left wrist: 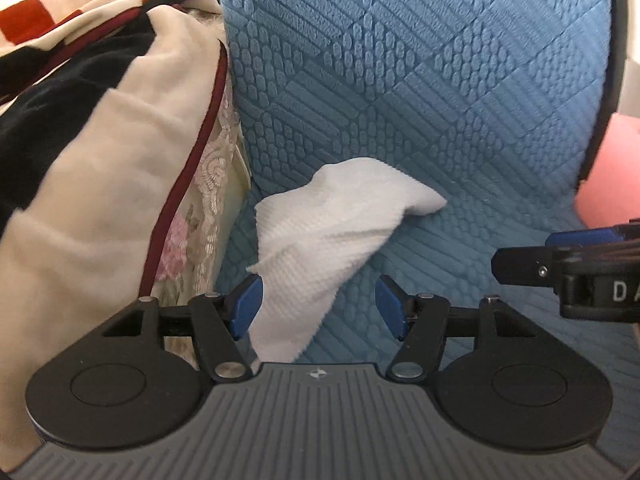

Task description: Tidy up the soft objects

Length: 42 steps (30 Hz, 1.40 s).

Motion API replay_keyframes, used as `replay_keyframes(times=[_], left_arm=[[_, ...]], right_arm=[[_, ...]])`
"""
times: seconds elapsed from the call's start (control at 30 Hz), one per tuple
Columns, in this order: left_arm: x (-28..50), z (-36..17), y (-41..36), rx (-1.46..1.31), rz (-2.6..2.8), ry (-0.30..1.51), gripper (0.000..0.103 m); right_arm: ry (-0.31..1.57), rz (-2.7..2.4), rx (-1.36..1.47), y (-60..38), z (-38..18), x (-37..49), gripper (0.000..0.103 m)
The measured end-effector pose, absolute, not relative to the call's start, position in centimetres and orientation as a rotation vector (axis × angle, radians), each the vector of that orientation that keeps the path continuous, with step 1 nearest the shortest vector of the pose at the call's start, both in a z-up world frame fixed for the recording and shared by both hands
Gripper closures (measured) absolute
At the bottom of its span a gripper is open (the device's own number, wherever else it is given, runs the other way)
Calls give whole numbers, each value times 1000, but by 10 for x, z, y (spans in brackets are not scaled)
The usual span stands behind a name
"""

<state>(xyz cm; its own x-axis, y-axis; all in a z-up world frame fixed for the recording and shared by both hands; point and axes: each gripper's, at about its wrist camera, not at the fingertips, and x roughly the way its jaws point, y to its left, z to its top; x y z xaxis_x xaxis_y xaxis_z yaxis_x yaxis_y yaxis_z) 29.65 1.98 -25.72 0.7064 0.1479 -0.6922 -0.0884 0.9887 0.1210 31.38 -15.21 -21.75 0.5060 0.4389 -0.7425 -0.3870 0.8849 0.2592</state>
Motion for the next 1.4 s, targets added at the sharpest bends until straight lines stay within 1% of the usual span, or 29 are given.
replay_keyframes(times=[0.2, 0.27, 0.33, 0.37, 0.43, 0.47, 0.53, 0.7, 0.87, 0.97, 1.1, 1.4], left_arm=[[317, -263, 26, 111, 167, 775, 37], [320, -262, 30, 100, 172, 768, 43], [323, -260, 36, 55, 171, 767, 58], [325, -260, 40, 32, 172, 762, 62], [326, -257, 46, -7, 176, 752, 81], [326, -255, 50, -39, 172, 746, 84], [325, -250, 55, -64, 172, 730, 93], [322, -243, 70, -154, 194, 683, 97], [318, -235, 77, -205, 220, 635, 98], [319, -234, 80, -215, 221, 637, 98], [318, -233, 83, -232, 230, 634, 98], [318, -234, 83, -242, 231, 641, 98]], right_arm=[[952, 510, 77, -145, -238, 341, 46], [959, 516, 88, -144, -242, 346, 46], [961, 523, 96, -143, -245, 351, 46], [961, 526, 100, -142, -246, 353, 46], [959, 530, 112, -139, -249, 357, 46], [960, 534, 118, -138, -251, 358, 46], [965, 543, 129, -136, -255, 361, 46], [961, 580, 144, -123, -260, 368, 46], [948, 624, 138, -107, -263, 374, 46], [959, 654, 118, -96, -268, 376, 46], [974, 711, 113, -81, -272, 374, 49], [918, 731, 123, -56, -281, 386, 49]])
